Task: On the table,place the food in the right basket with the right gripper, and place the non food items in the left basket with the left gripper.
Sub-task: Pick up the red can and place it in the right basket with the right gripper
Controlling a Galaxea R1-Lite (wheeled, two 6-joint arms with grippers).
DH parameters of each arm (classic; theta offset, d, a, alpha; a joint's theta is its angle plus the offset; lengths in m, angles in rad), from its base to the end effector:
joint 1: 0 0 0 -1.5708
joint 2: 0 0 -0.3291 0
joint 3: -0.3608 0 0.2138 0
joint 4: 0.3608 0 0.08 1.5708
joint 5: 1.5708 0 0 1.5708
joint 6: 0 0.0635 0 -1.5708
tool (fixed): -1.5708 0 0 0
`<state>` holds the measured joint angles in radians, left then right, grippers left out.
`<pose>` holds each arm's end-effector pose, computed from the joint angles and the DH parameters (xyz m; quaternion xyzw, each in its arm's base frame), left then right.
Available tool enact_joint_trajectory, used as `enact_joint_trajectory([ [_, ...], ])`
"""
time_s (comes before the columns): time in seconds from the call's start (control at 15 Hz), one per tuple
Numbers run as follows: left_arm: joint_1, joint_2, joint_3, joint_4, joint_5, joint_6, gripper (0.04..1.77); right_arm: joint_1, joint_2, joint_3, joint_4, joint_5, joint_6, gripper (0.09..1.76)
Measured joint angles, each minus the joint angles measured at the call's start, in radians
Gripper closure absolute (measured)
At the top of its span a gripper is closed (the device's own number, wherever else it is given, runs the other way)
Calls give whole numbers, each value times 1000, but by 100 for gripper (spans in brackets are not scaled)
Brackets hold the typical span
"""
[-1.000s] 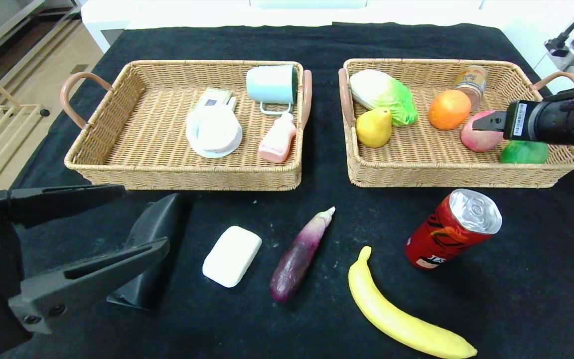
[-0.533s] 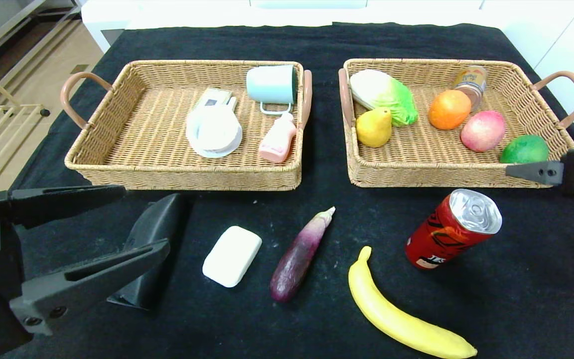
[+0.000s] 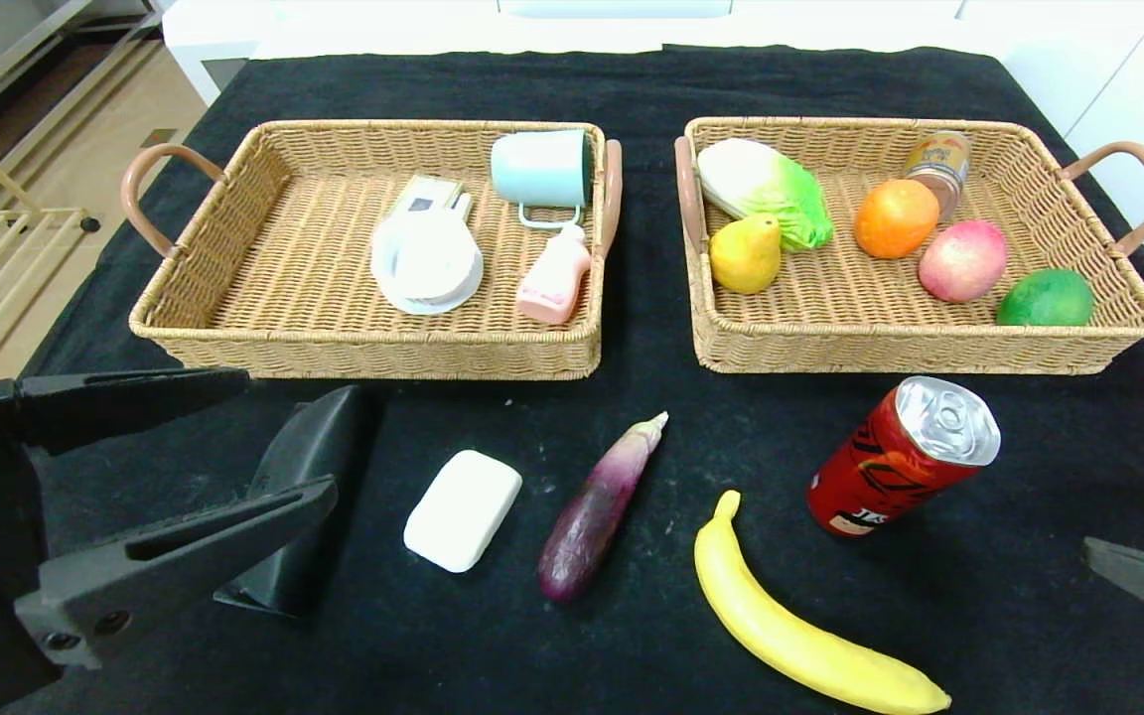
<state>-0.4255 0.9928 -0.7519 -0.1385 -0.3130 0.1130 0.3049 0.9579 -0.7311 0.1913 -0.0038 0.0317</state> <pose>0.1487 -0.0889 0.2869 0.0555 0.0307 -0.3628 0.9297 0.1467 0.0459 0.2395 -0.0166 0.2074 0.1434 0.9675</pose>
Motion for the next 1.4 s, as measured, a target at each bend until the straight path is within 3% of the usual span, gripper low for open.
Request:
enact_joint_trajectory([
  [0.27,0,-2,0,0,0,0,9,34,-82,99,-14,61,-22,15],
  [0.6,0,0,1,0,0,0,9,76,-114,195,-156,145,-50,15],
  [0.93,-1,0,1,0,0,0,9,133,-56,202,-204,143,-80,15],
  [1.27,0,-5,0,0,0,0,9,190,100,191,-424,64,-93,15],
  [1.4,0,-7,0,0,0,0,9,200,142,176,-438,61,-94,15],
])
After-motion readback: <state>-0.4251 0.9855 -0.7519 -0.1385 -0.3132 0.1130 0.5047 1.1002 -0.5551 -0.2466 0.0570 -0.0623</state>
